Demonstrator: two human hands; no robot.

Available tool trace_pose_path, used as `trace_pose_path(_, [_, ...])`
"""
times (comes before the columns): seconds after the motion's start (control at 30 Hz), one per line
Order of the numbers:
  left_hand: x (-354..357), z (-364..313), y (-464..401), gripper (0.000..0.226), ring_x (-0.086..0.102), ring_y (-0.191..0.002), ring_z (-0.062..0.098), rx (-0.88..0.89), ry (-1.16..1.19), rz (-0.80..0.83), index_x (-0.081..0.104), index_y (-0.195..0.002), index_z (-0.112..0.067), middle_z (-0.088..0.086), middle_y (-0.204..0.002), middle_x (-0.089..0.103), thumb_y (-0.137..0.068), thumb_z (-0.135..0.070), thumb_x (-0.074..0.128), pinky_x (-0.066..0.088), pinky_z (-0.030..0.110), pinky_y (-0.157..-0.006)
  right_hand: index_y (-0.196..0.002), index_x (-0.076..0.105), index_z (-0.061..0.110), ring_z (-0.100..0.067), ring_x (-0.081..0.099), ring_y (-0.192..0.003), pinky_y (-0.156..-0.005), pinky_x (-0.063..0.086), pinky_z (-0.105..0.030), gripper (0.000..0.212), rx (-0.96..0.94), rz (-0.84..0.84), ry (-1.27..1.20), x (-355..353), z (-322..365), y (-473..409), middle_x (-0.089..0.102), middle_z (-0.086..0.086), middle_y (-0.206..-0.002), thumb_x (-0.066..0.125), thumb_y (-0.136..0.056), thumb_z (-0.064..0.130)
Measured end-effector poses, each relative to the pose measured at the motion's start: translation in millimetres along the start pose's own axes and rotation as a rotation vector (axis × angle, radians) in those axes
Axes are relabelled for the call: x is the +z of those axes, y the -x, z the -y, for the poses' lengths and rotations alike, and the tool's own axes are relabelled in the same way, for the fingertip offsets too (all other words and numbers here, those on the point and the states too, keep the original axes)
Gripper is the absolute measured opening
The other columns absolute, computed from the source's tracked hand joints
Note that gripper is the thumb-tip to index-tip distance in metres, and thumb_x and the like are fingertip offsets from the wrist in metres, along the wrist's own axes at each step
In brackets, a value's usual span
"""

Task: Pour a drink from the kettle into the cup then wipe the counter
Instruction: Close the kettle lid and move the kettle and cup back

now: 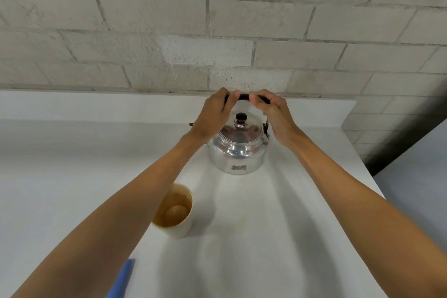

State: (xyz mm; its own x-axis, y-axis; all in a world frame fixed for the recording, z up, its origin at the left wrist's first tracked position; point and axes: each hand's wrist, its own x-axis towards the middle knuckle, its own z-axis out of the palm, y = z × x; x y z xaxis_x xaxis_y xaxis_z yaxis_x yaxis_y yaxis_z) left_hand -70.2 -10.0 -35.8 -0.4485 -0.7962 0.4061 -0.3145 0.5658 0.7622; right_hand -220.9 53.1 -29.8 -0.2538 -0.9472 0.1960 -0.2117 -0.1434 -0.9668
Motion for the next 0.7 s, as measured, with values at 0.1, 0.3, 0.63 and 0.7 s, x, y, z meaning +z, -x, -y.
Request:
trace_pose_path(0.1, [1, 0, 3, 0.036, 0.043, -0.058, 0.01, -0.021, 0.031, -0.009, 0.046, -0.075, -0.007, 0.0, -0.063, 0.048, -0.097, -0.035, 0.04, 0.038, 0.012, -0.058, -0.102, 0.069, 0.011, 0.003, 0.06, -0.087, -0.074, 0.043, -0.007, 0.021, -0.009, 0.02, 0.009, -1, 1, 3, 0.069, -0.002, -0.098, 0.061, -0.09, 0.025])
trace_pose_path(0.3, [-10, -6, 10, 0.038, 0.054, -0.108, 0.021, -0.033, 0.014, 0.105, 0.05, -0.119, -0.014, 0.006, -0.113, 0.06, -0.096, -0.042, 0.04, 0.041, 0.042, -0.096, -0.116, 0.062, 0.024, -0.008, 0.052, -0.114, -0.102, 0.038, -0.027, 0.032, -0.009, -0.005, 0.211, -1, 10, 15, 0.054, 0.0, -0.121, 0.064, -0.087, 0.037])
trace_pose_path(0.63, [-54, -42, 52, 0.044, 0.033, -0.127, 0.015, -0.046, -0.093, 0.141, 0.045, -0.129, -0.029, -0.006, -0.131, 0.049, -0.09, -0.049, 0.047, 0.028, 0.043, -0.11, -0.126, 0.053, 0.023, -0.002, 0.046, -0.116, -0.092, 0.032, -0.008, 0.039, -0.12, -0.037, 0.267, 3, 67, 61, 0.051, 0.007, -0.13, 0.063, -0.089, 0.029])
trace_pose_path(0.7, [-65, -50, 68, 0.034, 0.04, -0.122, 0.015, -0.022, -0.099, 0.111, 0.054, -0.121, -0.027, -0.006, -0.124, 0.055, -0.091, -0.042, 0.052, 0.035, 0.034, -0.103, -0.12, 0.057, 0.019, -0.005, 0.053, -0.112, -0.093, 0.038, -0.012, 0.03, -0.142, -0.038, 0.251, 6, 81, 75, 0.058, 0.004, -0.124, 0.062, -0.09, 0.022])
